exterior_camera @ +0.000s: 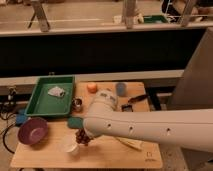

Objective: Place grapes in paper cup

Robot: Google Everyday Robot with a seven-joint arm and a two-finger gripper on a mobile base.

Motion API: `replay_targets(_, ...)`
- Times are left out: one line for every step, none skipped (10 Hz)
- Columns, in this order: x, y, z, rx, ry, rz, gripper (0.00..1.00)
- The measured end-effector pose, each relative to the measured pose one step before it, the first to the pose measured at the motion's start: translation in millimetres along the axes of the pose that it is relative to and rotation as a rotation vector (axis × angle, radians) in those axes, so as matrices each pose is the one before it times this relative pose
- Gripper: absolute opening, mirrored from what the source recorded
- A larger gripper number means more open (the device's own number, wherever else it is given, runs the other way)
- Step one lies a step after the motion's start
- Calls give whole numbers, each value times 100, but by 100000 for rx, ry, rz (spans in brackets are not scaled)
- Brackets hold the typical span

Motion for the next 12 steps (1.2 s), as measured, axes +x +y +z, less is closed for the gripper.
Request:
replay_targets(-741,-438,-46,120,-405,-1521,10)
replay_targets(-245,-280,63,-104,-221,776,10)
replay_targets(377,-140,-81,240,-250,1679,10)
replay_targets(604,-38,-219,96,-424,1644,10)
replay_targets(1409,-73,-440,494,-482,1940,10)
replay_targets(1428,-76,-371,618,-306,1596,10)
replay_targets(1500,11,-456,603,-401,2214,10)
replay_targets(711,-69,-328,545,-479,1252,10)
replay_targets(410,-171,-351,732,-259,926,10)
replay_targets(-10,-117,-401,553,-500,195,10)
replay_targets(41,-33,-339,373,-73,44,10)
replay_targets(-32,61,-422,128,157,-25,10)
